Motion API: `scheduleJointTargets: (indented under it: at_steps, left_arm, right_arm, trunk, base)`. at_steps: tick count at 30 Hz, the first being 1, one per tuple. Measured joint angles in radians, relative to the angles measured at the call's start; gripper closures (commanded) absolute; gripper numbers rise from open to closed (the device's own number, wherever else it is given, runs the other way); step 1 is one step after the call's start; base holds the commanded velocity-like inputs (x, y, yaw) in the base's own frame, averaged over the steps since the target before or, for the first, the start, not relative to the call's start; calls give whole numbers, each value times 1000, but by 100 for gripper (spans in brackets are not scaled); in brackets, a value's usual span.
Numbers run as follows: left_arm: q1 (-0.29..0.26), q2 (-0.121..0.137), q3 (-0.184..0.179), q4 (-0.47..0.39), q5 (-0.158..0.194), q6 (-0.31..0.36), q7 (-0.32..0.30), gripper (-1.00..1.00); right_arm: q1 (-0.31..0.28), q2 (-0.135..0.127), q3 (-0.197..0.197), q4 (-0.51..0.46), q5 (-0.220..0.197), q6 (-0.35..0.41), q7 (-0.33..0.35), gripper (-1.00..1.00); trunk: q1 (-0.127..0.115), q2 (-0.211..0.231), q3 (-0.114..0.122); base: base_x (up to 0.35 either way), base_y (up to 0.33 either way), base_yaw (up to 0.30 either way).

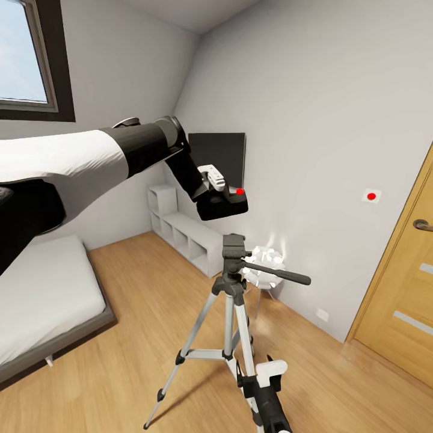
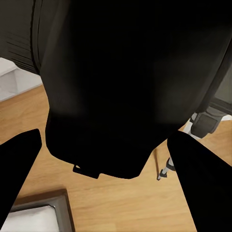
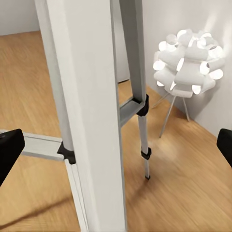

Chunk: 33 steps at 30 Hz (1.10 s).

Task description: Attach the digital camera to the camera tripod in the bedroom.

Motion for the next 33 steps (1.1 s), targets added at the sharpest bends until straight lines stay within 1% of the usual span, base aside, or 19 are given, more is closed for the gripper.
scheduleJointTargets:
  at_steps: [3,9,19,20,29,33]
  left_arm:
    - [0,0,0,0,0,0,0,100]
    - [0,0,0,0,0,0,0,100]
    - [0,0,0,-1,0,0,0,100]
    - [0,0,0,-1,0,0,0,100]
    - [0,-1,0,-3,0,0,0,100]
    - [0,-9,1,-12,1,1,-1,100]
  right_arm:
    - [0,0,0,1,-1,0,1,-100]
    - [0,0,0,1,0,-1,1,-100]
    - [0,0,0,1,0,-1,1,-100]
    - [0,0,0,1,0,-1,1,100]
    - [0,0,0,0,1,-2,1,100]
    - [0,0,0,0,0,-2,1,100]
  trunk:
    - [0,0,0]
    - [0,0,0]
    - [0,0,0]
    - [0,0,0]
    - [0,0,0]
    - [0,0,0]
  base:
    - [32,3,0]
    - [148,58,0]
    - [11,4,0]
    - [0,0,0]
    - [0,0,0]
    - [0,0,0]
